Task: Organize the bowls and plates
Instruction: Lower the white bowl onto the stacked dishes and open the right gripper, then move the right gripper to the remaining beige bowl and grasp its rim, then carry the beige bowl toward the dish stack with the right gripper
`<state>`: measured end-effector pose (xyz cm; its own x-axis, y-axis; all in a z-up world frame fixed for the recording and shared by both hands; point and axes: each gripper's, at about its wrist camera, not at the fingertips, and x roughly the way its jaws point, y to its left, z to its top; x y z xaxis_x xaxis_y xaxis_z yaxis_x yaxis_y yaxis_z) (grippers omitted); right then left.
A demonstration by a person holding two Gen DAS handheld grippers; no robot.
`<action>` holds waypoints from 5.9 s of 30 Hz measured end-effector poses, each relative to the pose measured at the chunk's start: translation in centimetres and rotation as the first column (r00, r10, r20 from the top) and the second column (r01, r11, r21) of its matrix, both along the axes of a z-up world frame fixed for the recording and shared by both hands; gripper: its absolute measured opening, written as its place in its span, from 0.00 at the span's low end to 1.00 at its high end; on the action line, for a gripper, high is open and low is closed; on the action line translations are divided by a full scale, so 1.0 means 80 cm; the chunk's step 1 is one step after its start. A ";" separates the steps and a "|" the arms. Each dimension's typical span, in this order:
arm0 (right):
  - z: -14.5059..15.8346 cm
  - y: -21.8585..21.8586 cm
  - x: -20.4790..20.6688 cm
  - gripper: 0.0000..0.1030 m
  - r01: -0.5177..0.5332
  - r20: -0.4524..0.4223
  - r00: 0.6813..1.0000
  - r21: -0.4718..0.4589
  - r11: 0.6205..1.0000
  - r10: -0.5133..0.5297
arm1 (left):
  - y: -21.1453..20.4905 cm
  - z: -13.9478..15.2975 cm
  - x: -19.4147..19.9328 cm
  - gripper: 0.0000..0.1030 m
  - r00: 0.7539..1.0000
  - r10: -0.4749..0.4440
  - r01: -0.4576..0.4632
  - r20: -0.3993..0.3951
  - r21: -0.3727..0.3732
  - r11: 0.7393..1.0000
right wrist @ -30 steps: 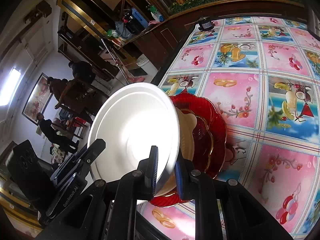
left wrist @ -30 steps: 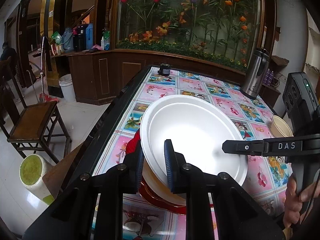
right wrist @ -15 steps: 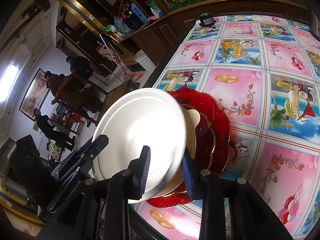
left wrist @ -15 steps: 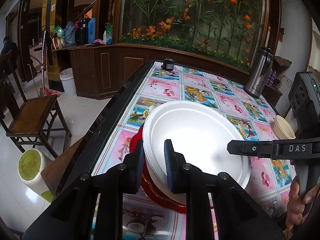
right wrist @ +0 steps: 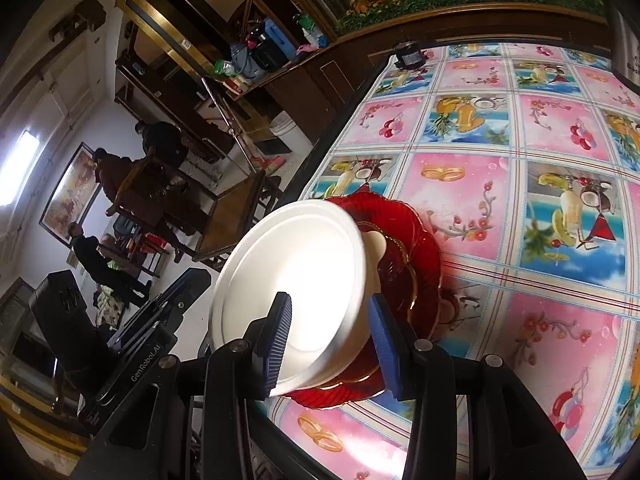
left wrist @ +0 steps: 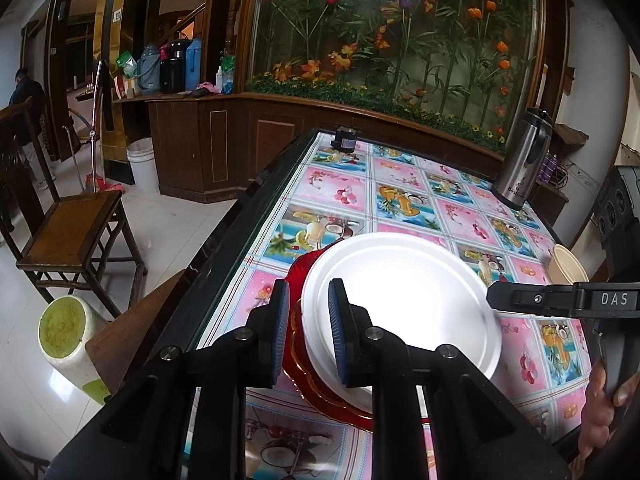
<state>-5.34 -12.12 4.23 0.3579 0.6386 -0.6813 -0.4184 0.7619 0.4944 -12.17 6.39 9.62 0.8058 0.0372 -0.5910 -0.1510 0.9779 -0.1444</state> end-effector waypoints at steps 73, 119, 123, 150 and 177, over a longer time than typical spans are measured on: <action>-0.047 -0.290 0.033 0.49 0.237 0.081 0.971 -0.156 0.959 -0.226 | -0.257 -0.020 0.038 0.47 0.862 -0.482 0.487 -0.154 -0.005 0.873; -0.058 -0.300 -0.039 0.14 0.357 0.045 0.933 0.024 0.934 -0.358 | -0.264 -0.045 0.083 0.15 0.858 -0.475 0.469 -0.195 -0.075 0.880; -0.051 -0.297 -0.043 0.14 0.354 0.056 0.933 0.027 0.935 -0.355 | -0.262 -0.040 0.079 0.15 0.861 -0.473 0.468 -0.186 -0.074 0.881; 0.027 -0.192 -0.048 0.15 0.198 0.178 0.964 0.012 0.980 -0.197 | -0.161 0.029 0.023 0.15 0.942 -0.335 0.334 -0.012 -0.015 0.942; 0.029 -0.002 -0.024 0.15 -0.016 0.177 0.984 -0.058 0.998 0.026 | -0.014 0.017 -0.008 0.15 0.996 -0.071 0.074 0.046 -0.047 0.996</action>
<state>-7.28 -12.30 6.56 0.4629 0.6098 -0.6433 -0.5118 0.7764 0.3677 -12.77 5.29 11.02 0.8309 -0.0501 -0.5542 -0.0723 0.9778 -0.1967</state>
